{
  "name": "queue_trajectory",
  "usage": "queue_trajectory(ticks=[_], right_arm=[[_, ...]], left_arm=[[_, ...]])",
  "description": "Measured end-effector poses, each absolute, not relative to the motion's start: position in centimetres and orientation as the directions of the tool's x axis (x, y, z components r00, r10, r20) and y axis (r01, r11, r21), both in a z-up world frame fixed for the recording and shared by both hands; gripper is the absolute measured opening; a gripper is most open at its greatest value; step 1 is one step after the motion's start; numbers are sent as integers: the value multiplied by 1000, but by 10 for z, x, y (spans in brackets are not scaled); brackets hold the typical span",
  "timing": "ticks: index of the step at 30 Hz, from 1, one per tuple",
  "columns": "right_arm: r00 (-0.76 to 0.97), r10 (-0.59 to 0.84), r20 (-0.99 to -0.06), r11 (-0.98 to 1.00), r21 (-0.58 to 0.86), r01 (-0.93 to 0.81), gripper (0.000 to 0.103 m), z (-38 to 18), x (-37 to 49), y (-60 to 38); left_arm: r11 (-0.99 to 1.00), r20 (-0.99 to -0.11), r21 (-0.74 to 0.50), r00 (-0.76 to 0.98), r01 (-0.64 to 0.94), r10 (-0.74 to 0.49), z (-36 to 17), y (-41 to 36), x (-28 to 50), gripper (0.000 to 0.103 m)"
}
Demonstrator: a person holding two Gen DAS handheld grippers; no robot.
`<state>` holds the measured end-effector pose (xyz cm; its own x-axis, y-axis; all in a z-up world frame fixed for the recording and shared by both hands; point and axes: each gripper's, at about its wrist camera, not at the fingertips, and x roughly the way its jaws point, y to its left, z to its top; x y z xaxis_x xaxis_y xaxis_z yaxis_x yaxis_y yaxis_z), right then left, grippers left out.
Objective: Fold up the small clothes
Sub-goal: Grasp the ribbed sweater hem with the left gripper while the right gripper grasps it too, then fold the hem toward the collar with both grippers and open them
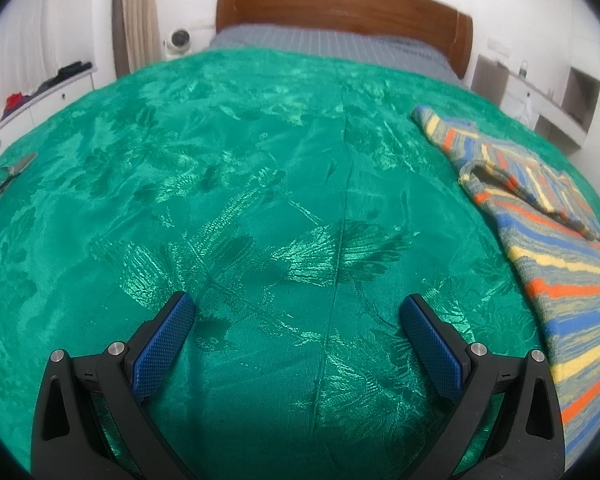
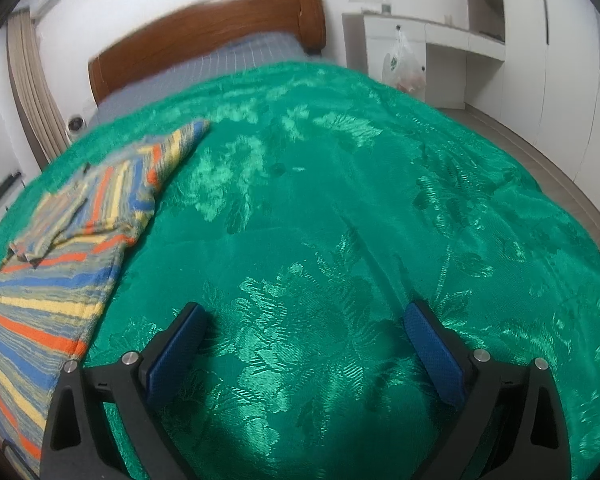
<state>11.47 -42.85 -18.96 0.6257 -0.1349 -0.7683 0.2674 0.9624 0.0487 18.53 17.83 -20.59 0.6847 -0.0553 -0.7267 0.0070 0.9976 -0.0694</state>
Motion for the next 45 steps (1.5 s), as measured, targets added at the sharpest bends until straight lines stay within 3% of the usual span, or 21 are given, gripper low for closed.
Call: queue_trajectory(ticks=[2,7,11,13,15,16,17,19,21,22,23,27,33,39,45], right_arm=[[588,-126,-799,970,26,242,97,-177,115,-424],[622,8,-783,999,-14,-31,95,-113,56,-378],[502,120,-856,978,13,-210,95,-106,-6,-332],[430,190,-883,970,101,-221,95,-120,-31,-314],[382,251,-889,965,198,-174,89,-137,-41,-308],[364,270,-891,962,237,-133,86,-149,-44,-307],[353,272,-895,962,257,-89,78,-160,-45,-310],[334,291,-897,954,299,-28,62,-175,-45,-314],[326,324,-888,937,348,17,37,-186,-45,-318],[325,325,-888,936,351,22,25,-188,-44,-318],[319,315,-894,939,342,31,6,-188,-42,-319],[355,365,-861,917,399,24,5,-159,-49,-323],[485,466,-740,837,547,31,5,-114,-19,-342],[615,388,-686,862,507,21,5,-101,93,-355],[653,352,-670,838,536,99,5,-110,210,-382]], left_arm=[[997,-766,-69,639,20,-66,-197,179,184,101],[957,-774,-256,564,138,-288,-169,180,127,101],[920,-833,-281,408,272,-375,-179,135,74,97],[912,-863,-264,345,314,-369,-189,114,59,76],[924,-892,-213,323,318,-317,-198,99,45,72],[927,-894,-197,329,319,-303,-198,96,39,63],[926,-896,-196,326,321,-303,-198,94,35,55],[922,-898,-225,301,315,-322,-198,94,31,14],[919,-895,-246,291,307,-337,-197,97,28,6],[920,-894,-248,294,305,-338,-196,99,27,4],[918,-889,-260,296,300,-348,-193,102,25,4],[890,-845,-376,299,258,-443,-167,122,24,3],[810,-725,-543,364,221,-585,-121,139,68,3],[824,-673,-538,499,175,-546,-104,123,181,3],[858,-702,-502,528,111,-479,-109,93,296,3]])
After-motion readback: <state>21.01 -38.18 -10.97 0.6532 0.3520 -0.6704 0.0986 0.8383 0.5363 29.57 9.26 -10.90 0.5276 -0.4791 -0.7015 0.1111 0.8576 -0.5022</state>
